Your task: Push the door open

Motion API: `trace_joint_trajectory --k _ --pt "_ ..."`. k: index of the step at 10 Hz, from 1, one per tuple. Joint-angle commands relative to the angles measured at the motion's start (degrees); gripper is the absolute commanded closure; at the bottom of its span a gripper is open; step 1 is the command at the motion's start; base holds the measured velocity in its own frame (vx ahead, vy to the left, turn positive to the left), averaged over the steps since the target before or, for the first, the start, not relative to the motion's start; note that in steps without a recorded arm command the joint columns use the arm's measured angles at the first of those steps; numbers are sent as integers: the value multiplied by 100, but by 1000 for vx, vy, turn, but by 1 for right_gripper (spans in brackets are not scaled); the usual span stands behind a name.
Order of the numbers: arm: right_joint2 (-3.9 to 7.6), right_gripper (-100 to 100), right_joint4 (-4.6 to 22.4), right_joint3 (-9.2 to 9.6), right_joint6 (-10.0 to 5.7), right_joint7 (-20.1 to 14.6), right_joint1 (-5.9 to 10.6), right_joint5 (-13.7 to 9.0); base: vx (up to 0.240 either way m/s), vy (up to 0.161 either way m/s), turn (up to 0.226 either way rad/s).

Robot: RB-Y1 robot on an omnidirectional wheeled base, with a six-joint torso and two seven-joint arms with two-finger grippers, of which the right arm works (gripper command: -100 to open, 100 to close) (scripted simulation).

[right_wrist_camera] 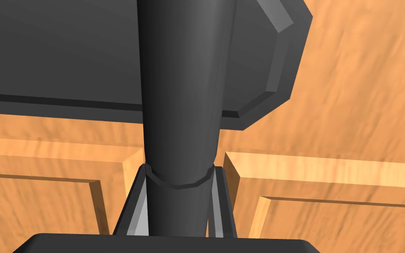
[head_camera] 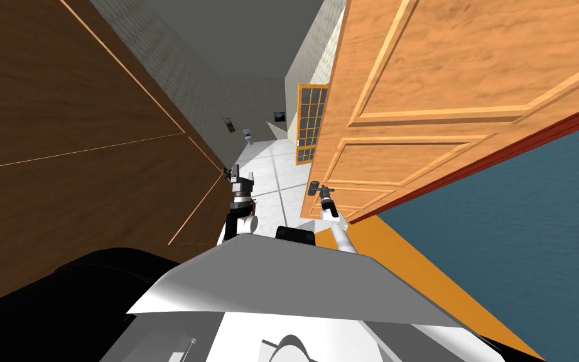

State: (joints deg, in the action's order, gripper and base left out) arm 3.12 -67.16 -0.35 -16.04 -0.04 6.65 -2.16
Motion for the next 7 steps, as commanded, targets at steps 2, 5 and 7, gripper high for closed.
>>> trace_joint_trajectory --k 2,5,7 --pt "8 100 125 -269 -75 28 113 -31 174 163 -104" --pt "-59 100 206 -464 -83 68 171 -46 177 142 -83" --pt "-39 100 245 -498 -94 65 152 -52 123 60 -42"
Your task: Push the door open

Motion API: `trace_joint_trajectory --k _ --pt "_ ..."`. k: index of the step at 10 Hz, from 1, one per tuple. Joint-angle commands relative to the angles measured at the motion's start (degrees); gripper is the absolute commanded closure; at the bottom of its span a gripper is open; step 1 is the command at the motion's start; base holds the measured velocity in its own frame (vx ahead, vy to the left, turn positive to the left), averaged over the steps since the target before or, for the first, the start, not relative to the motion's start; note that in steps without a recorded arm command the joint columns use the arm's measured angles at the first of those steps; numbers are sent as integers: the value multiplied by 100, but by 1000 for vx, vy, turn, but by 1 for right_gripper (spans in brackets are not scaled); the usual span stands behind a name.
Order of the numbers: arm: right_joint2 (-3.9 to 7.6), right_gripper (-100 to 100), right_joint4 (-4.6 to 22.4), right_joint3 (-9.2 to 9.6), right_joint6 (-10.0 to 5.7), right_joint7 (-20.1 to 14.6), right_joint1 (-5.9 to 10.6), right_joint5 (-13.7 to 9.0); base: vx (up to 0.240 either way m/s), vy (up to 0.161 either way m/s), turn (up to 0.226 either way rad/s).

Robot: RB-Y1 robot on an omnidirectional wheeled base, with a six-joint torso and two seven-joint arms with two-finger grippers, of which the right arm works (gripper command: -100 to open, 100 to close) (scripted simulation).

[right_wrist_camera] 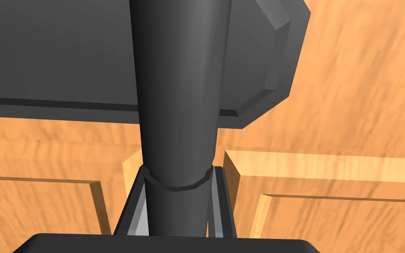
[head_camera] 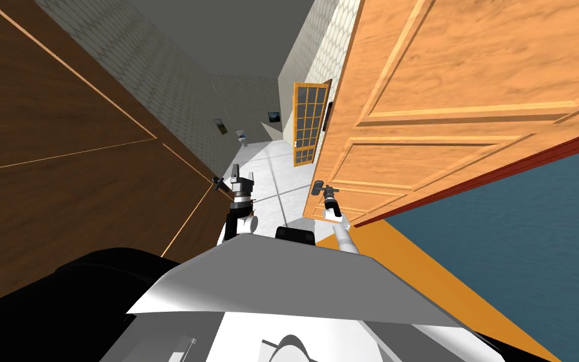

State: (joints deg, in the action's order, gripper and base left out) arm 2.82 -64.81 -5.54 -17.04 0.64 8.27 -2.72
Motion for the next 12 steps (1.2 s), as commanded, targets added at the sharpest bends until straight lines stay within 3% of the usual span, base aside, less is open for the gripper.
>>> trace_joint_trajectory --k 1,5,12 --pt "48 100 11 -85 -2 18 7 -12 121 27 -44" --pt "122 100 34 -262 -7 56 20 -36 162 55 -44" --pt "229 100 96 -740 -19 160 57 -102 196 81 -69"
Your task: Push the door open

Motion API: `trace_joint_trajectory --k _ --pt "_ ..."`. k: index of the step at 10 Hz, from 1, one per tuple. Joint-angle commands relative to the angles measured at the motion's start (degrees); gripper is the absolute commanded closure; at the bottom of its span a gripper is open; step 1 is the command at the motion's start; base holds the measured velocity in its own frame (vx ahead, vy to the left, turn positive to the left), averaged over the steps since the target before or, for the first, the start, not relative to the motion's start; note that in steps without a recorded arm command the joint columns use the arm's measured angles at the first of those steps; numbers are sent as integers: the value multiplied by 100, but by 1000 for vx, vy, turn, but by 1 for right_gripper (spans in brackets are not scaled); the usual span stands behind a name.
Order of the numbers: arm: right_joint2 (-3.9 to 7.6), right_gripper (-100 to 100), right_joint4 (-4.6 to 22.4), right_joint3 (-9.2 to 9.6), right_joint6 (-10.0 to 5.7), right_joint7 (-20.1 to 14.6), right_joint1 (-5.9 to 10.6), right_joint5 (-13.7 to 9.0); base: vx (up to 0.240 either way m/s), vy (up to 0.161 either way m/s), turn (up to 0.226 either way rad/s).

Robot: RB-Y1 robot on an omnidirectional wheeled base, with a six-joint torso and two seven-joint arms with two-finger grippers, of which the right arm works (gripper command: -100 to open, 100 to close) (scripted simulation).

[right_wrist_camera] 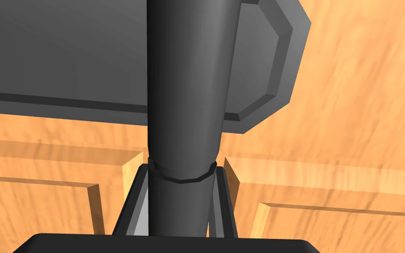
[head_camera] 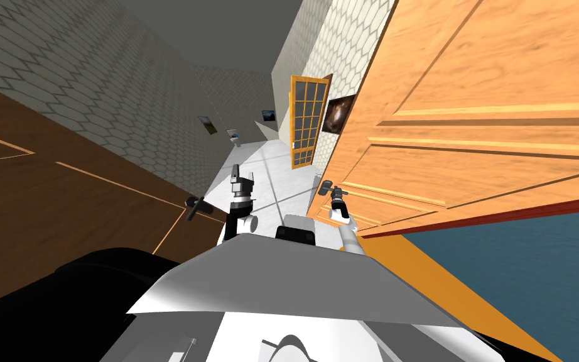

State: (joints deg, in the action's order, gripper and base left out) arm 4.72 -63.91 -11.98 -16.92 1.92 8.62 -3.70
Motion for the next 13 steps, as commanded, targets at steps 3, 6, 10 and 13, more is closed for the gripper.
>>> trace_joint_trajectory --k 3,6,10,13 --pt "57 100 39 -344 -37 85 41 -38 166 80 -61" --pt "53 100 70 -585 -43 137 60 -72 188 111 -112" --pt "18 100 107 -865 -51 198 81 -110 185 77 -68" --pt "-17 100 128 -1023 -55 232 93 -132 174 76 -72"
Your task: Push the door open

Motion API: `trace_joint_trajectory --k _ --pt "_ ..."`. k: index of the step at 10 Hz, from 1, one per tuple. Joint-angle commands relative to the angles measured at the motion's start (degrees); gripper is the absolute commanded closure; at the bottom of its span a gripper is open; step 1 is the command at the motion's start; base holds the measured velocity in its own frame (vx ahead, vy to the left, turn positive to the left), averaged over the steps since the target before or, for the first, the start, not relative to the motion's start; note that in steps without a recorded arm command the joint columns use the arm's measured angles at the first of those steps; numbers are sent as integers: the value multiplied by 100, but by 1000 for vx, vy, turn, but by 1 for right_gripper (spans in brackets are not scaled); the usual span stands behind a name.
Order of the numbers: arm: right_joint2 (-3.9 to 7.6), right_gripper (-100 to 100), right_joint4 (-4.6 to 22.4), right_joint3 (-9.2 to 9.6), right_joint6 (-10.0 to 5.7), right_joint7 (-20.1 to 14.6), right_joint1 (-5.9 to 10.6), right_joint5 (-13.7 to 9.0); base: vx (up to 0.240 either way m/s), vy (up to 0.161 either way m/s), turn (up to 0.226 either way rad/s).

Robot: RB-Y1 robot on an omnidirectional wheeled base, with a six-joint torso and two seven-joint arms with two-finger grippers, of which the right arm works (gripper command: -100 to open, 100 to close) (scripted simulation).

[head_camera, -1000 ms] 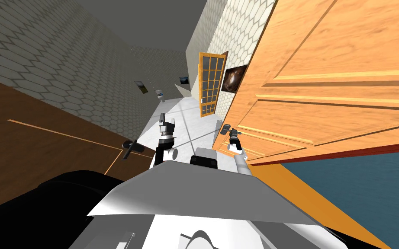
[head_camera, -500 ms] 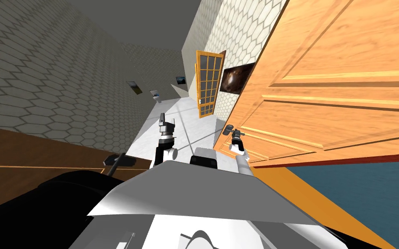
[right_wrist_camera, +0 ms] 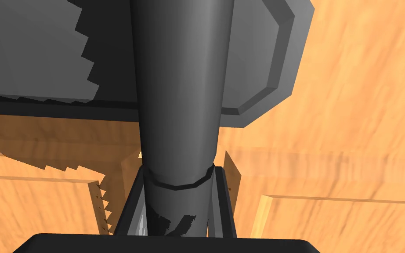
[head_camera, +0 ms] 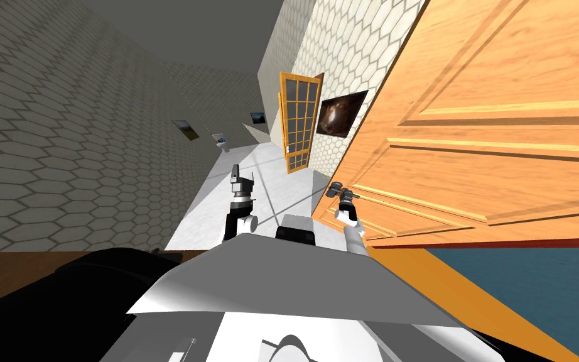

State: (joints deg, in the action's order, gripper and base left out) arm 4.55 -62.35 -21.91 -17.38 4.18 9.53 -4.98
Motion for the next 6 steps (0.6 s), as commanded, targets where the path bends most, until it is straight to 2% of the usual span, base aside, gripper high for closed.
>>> trace_joint_trajectory --k 1,3,4,6 --pt "-17 100 -22 -83 -10 17 6 -11 150 76 -65" --pt "-11 100 -12 -113 3 19 -18 -15 121 60 -56" --pt "26 100 -16 -227 -2 39 -27 -36 123 19 -60" --pt "48 100 -18 -341 -4 62 -32 -57 192 61 -67"
